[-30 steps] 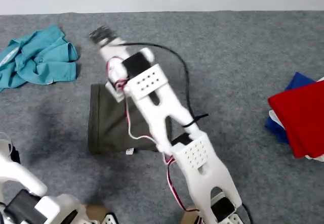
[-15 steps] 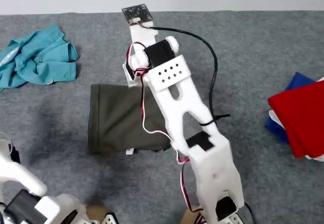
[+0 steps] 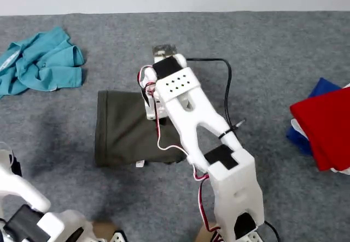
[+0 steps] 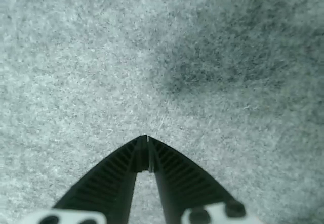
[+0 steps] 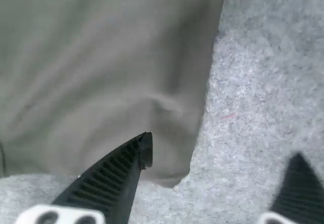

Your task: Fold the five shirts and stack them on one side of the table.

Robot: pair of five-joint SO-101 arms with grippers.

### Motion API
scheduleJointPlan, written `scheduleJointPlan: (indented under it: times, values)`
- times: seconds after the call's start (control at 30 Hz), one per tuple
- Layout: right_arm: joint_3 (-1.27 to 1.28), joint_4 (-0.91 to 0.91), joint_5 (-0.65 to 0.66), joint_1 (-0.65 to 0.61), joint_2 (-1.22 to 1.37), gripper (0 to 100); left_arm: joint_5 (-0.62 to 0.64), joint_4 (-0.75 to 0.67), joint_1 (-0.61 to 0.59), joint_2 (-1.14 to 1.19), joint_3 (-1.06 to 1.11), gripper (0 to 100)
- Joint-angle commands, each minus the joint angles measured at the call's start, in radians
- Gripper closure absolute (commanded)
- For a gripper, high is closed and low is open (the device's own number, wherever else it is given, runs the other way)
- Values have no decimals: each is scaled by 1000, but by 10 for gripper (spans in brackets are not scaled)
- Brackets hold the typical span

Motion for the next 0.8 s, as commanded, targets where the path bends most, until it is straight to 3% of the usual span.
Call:
scheduleJointPlan:
  times: [0.0, 0.47, 0.77]
  values:
    - [0, -47, -14, 12, 31, 567, -2, -17, 11, -38, -2, 996]
    - [3, -283, -14, 5, 85, 578, -2, -17, 14, -38, -2, 996]
    - [0, -291, -14, 4, 231, 580, -2, -17, 11, -38, -1, 996]
